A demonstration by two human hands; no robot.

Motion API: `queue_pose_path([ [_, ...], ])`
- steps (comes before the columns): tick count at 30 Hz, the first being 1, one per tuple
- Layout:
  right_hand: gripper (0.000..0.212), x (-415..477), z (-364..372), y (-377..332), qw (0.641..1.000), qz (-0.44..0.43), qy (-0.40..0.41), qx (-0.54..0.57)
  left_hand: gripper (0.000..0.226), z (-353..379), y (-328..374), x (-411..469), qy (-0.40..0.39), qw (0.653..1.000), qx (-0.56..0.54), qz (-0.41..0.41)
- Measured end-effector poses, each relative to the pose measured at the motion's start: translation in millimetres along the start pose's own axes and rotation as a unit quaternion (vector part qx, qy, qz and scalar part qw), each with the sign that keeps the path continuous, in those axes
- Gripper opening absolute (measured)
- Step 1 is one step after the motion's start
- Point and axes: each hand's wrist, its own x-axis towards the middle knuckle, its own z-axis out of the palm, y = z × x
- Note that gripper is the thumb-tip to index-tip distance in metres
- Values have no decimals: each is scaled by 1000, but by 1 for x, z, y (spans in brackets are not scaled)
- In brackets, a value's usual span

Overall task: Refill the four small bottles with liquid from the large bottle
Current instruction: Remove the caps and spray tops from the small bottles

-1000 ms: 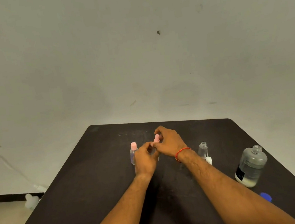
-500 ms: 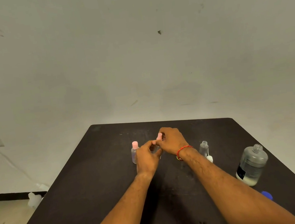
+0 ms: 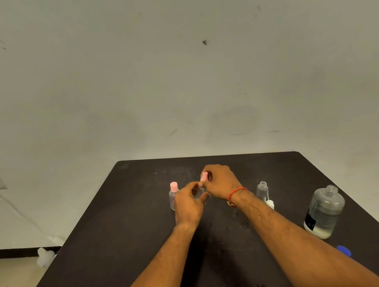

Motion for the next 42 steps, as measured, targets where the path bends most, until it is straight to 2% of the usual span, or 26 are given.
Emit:
queue_pose_path([
  [3,26,-2,-3,-1,998,-35,-32,41,27,1,-3,2,-4,1000,2,-6],
  [6,40,-2,-3,-2,998,-14,-31,55,21,1,-2,1,-1,1000,-11,-2],
  [10,24,1,0,0,999,30,12,8,25,1,1,0,4,1000,-18,-10],
  [14,1,2,-3,-2,1000,-7,18,-16,34,0,-2,1,-3,1000,0,-13],
  [18,18,4,-15,-8,998,-28,50,-15,39,-2,-6,1,1,1000,3,-22],
  [24,21,3,-36,-4,994,-57,89,-4,35,0,-12,2,5,999,-17,-48],
  [30,17,-11,-43,12,990,-44,134,15,39,8,-20,8,16,998,-7,-57],
  [42,19,-43,36,53,977,26,210,35,42,26,-37,9,6,992,-67,-106],
])
